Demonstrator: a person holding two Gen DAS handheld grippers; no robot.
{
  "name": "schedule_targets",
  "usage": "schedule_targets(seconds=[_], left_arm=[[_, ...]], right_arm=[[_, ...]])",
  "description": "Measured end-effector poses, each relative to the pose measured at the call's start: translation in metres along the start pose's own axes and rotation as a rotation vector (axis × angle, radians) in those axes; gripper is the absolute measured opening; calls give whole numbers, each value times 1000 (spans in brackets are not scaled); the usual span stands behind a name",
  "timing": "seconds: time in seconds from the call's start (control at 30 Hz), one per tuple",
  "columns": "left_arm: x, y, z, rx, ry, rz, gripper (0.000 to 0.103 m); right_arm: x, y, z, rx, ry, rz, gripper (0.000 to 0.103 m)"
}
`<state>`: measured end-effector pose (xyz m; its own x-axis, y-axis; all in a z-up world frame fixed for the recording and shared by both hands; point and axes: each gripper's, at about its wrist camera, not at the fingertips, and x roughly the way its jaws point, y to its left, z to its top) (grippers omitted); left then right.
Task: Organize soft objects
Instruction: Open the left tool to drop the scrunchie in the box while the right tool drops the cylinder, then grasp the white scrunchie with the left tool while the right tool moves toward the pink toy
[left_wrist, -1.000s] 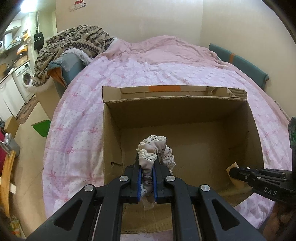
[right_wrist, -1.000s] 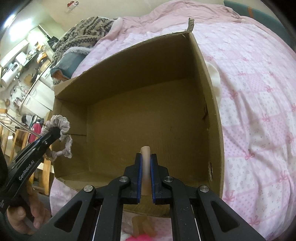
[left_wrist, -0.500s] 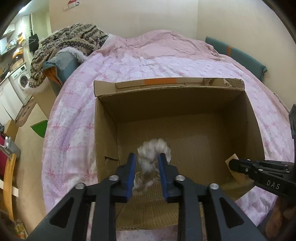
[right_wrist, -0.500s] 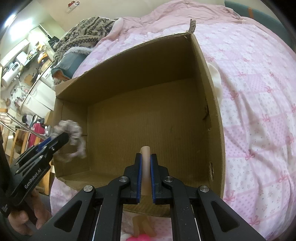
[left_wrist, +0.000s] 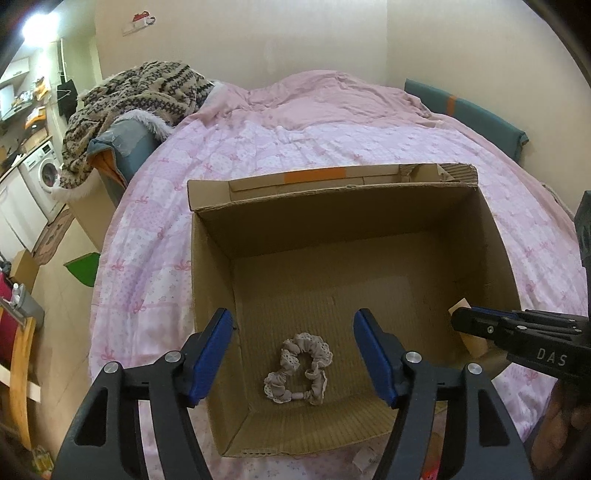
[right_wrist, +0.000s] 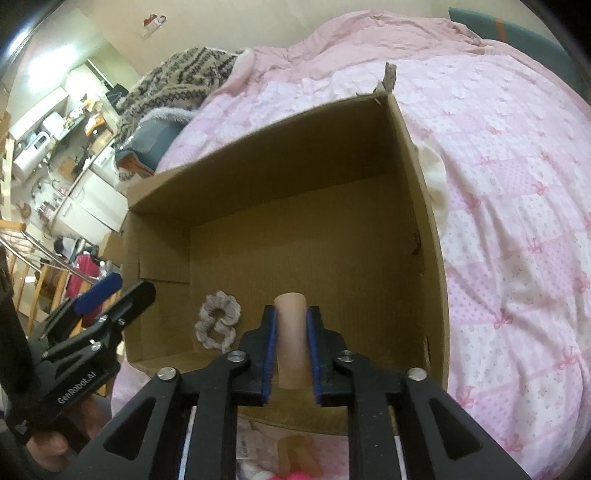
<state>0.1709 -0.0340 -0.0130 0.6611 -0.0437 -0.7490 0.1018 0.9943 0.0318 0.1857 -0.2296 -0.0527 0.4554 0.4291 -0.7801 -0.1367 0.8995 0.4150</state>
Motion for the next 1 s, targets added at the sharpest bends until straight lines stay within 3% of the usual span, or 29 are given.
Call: schedule_targets(seconds=[0.07, 0.13, 0.17, 0.2, 0.23, 0.4, 0.73, 1.0], left_arm=[[-2, 1, 1, -6, -3, 0, 65], [-3, 2, 0, -13, -5, -1, 65], [-4, 2, 1, -15, -5, -1, 66], [-4, 2, 1, -17, -4, 0, 66], [-4, 3, 1, -17, -4, -1, 66], [-6, 4, 2, -18, -6, -1, 66], [-29, 14, 4, -65, 0, -1, 66], [-56, 29, -13, -94, 10, 13, 66]], right_arm=[[-2, 1, 1, 0, -9, 10, 21], [-4, 2, 1, 2, -16, 15, 31], [-6, 2, 2, 7, -22, 13, 47], [-7, 1, 2, 12, -31, 12, 71], [-11, 1, 2, 17, -50, 12, 77], [-25, 2, 5, 15, -118, 8, 76], [-36, 6, 6, 20, -142, 8, 76], [-54, 10, -5, 3, -146, -15, 76]])
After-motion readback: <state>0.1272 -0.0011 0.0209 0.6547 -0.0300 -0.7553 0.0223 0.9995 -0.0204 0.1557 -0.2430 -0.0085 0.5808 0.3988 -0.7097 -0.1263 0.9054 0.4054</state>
